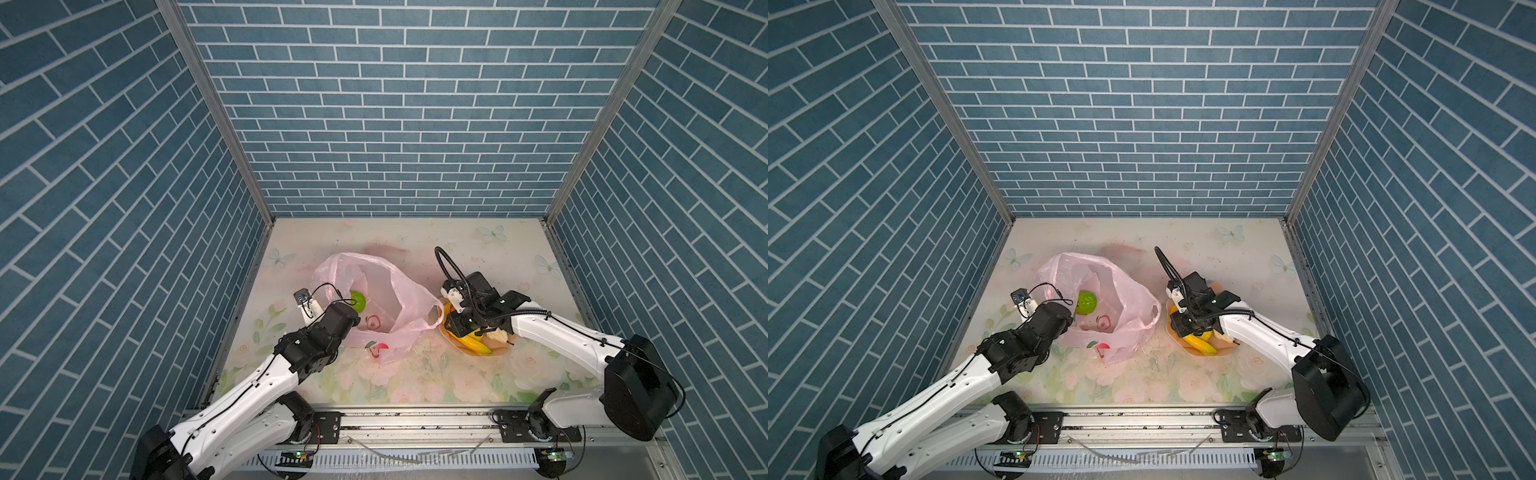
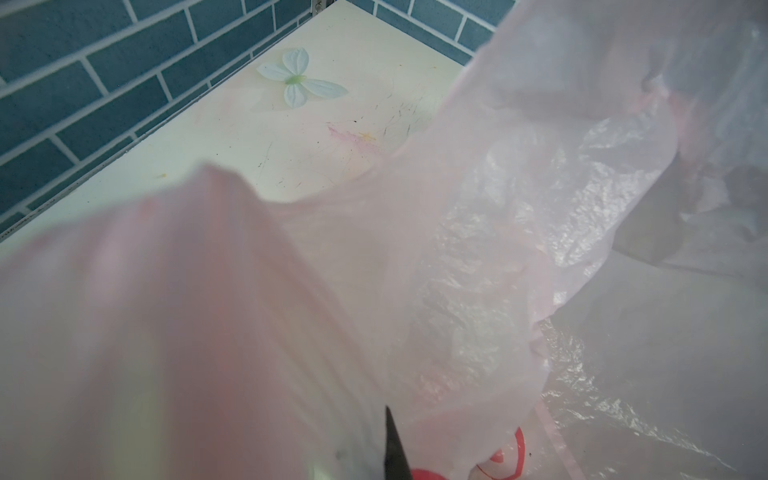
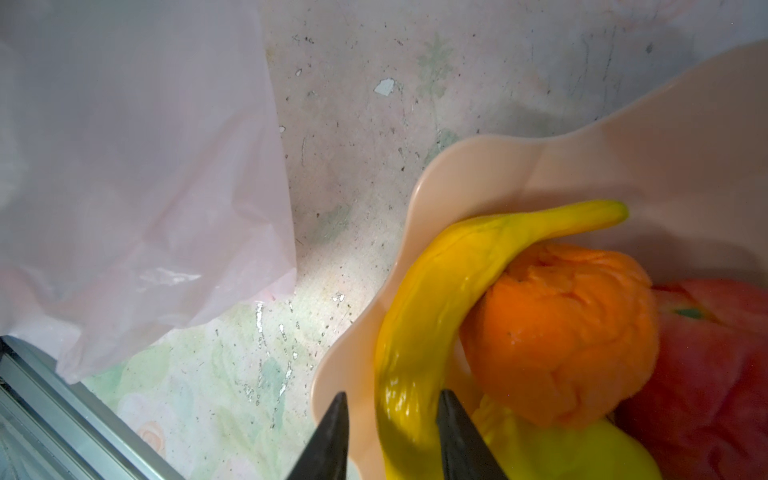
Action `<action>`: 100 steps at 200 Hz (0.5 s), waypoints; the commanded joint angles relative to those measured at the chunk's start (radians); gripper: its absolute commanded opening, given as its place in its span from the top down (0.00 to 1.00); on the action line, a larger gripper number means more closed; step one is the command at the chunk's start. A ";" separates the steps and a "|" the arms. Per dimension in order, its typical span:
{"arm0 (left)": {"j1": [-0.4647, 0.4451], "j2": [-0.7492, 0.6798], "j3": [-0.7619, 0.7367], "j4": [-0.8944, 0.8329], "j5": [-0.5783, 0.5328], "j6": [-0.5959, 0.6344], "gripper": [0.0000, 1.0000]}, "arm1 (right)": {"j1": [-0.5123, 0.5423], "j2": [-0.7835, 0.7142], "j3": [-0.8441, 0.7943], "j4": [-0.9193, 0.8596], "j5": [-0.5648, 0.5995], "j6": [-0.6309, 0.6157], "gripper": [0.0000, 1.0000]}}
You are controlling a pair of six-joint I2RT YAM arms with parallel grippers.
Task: Take the fake fruits out of the plastic bag
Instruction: 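Lower the banana into the peach bowl and open the right gripper, then raise the right gripper from the bowl while the left gripper lifts the bag rim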
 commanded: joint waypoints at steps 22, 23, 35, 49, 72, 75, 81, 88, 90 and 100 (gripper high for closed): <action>0.007 -0.019 -0.002 -0.020 -0.016 0.017 0.94 | 0.006 -0.038 -0.008 -0.028 0.034 -0.005 0.63; 0.007 -0.018 -0.002 -0.020 -0.016 0.018 0.94 | 0.006 -0.039 -0.008 -0.027 0.035 -0.005 0.63; 0.007 -0.018 0.002 -0.021 -0.008 0.038 0.91 | 0.006 -0.056 -0.002 -0.033 0.044 0.003 0.62; 0.011 -0.022 0.007 -0.013 0.012 0.073 0.86 | 0.007 -0.073 0.013 -0.043 0.056 0.010 0.62; 0.025 -0.026 0.031 0.003 0.077 0.157 0.74 | 0.005 -0.108 0.030 -0.054 0.099 0.037 0.62; 0.027 -0.026 0.036 0.000 0.086 0.166 0.72 | 0.005 -0.114 0.030 -0.055 0.103 0.042 0.62; 0.033 -0.026 0.048 -0.005 0.103 0.183 0.68 | 0.005 -0.124 0.031 -0.056 0.107 0.051 0.62; 0.043 -0.027 0.062 -0.010 0.128 0.212 0.64 | 0.005 -0.137 0.032 -0.055 0.111 0.062 0.62; 0.047 -0.027 0.066 -0.012 0.135 0.218 0.63 | 0.005 -0.140 0.032 -0.054 0.112 0.066 0.62; 0.065 -0.028 0.079 -0.025 0.171 0.253 0.56 | 0.005 -0.155 0.032 -0.051 0.123 0.083 0.62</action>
